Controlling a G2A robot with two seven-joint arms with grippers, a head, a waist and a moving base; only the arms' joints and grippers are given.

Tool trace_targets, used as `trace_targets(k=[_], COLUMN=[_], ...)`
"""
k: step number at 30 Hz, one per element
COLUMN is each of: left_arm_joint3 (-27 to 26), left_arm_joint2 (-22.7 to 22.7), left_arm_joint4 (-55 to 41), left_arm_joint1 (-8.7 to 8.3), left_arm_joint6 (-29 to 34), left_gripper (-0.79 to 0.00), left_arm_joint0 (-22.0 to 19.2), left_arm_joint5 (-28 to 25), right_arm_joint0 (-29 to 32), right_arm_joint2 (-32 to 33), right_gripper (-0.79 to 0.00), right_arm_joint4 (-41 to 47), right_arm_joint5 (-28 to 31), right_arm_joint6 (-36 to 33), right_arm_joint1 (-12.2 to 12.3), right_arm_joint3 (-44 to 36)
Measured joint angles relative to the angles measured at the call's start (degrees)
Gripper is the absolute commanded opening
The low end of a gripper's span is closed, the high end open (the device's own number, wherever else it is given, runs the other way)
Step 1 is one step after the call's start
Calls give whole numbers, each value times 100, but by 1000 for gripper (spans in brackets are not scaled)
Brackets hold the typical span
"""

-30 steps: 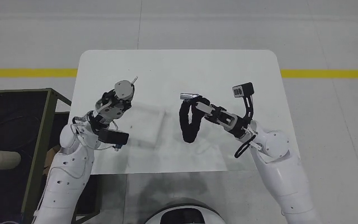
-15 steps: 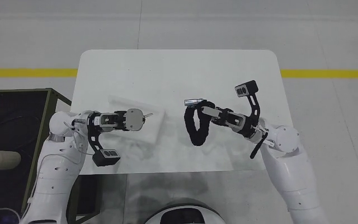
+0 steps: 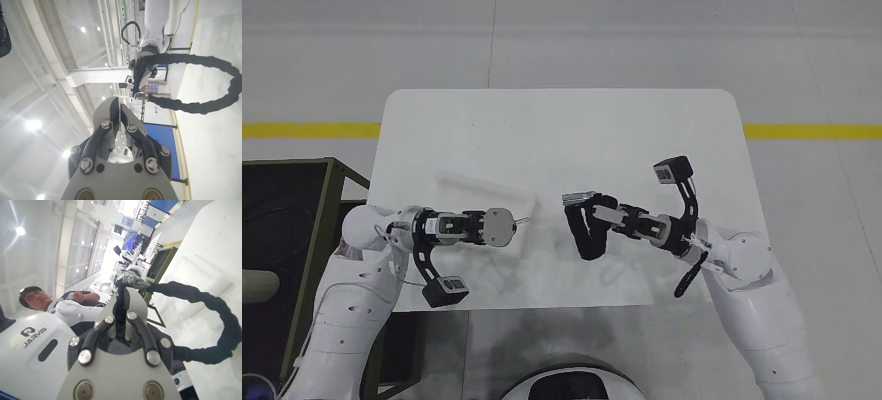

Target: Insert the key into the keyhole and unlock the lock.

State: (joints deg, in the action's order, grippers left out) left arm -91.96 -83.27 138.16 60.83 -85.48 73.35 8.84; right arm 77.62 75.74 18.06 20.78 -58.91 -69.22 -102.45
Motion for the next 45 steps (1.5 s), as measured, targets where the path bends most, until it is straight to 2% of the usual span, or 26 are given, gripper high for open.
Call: trace_targets(k=[11,21,45], left_arm_joint3=[99,138,230], left_arm_joint2=[172,198,416], left_arm_joint4=[78,359,349], left_arm_joint1=[-47,-106,-173], left_arm_joint6=[-98,-48,21], left_gripper=[-785,-785,-785], left_arm_joint0=[-37,-92,-175], left_arm_joint5=[-199,-106,-95], right_arm_joint0=[18,-23,-98], right_arm_joint2=[-306,-567,-678], right_gripper=[-785,-785,-785], right_arm_joint4=[-507,-491,-486], right_arm_joint5=[228,247,271], right_arm_joint6=[-24,97,140], right_arm_joint1=[22,15,49], right_arm_joint3=[-59,28,79])
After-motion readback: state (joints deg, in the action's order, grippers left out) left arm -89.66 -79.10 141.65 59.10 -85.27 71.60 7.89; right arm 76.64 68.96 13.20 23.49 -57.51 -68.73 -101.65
